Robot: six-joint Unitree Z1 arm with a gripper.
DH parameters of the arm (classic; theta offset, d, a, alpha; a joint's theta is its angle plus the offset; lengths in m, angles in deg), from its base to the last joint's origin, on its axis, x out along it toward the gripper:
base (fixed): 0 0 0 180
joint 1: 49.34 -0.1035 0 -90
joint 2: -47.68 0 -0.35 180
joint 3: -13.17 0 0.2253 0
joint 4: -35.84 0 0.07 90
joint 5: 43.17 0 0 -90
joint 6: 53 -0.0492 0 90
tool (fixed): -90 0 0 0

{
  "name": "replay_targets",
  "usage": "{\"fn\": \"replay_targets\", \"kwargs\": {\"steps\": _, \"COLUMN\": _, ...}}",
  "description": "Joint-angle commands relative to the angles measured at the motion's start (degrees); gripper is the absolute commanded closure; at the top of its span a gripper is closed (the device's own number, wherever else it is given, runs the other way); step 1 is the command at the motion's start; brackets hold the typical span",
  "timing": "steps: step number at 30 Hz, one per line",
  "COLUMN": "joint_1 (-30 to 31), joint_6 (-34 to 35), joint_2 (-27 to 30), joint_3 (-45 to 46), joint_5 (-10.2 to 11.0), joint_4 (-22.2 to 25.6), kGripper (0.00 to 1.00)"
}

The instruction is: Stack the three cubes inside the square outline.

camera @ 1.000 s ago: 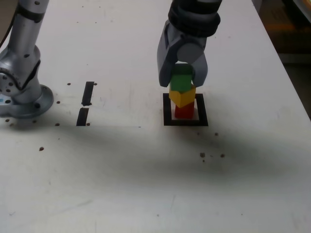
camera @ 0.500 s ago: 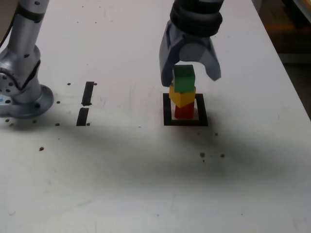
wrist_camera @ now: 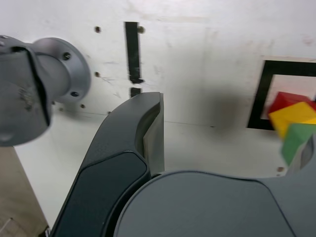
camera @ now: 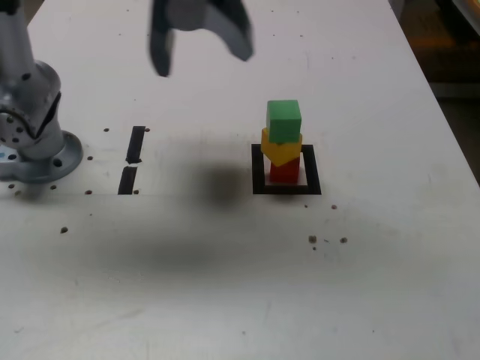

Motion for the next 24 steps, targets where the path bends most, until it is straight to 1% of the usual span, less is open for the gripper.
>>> {"fn": "replay_targets", "kwargs": {"steps": 1, "joint_1": -0.12, "joint_6": 0.14, "joint_2": 2.69, "joint_3": 4.21, "joint_5": -0.04, "joint_4": -1.72, "kGripper": 0.0}}
{"fn": "replay_targets", "kwargs": {"steps": 3, "joint_1": -0.1, "joint_6": 0.31, "joint_2": 4.06, "joint_3": 9.79, "joint_5": -0.39, "joint_4": -5.32, "kGripper": 0.0}}
{"fn": "replay_targets", "kwargs": {"steps": 4, "joint_1": -0.08, "joint_6": 0.46, "joint_2": 4.95, "joint_3": 13.61, "joint_5": -0.66, "joint_4": -8.13, "kGripper": 0.0}}
{"fn": "replay_targets", "kwargs": {"steps": 7, "joint_1": -0.08, "joint_6": 0.78, "joint_2": 6.55, "joint_3": 21.25, "joint_5": -1.13, "joint_4": -14.25, "kGripper": 0.0}}
{"fn": "replay_targets", "kwargs": {"steps": 10, "joint_1": -0.08, "joint_6": 0.97, "joint_2": 7.37, "joint_3": 26.76, "joint_5": -1.6, "joint_4": -18.6, "kGripper": 0.0}}
{"fn": "replay_targets", "kwargs": {"steps": 18, "joint_1": -0.08, "joint_6": 1.33, "joint_2": 9.77, "joint_3": 35.05, "joint_5": -3.08, "joint_4": -24.71, "kGripper": 0.0}}
{"fn": "replay_targets", "kwargs": {"steps": 24, "joint_1": -0.08, "joint_6": 1.55, "joint_2": 12.18, "joint_3": 36.51, "joint_5": -3.29, "joint_4": -25.82, "kGripper": 0.0}}
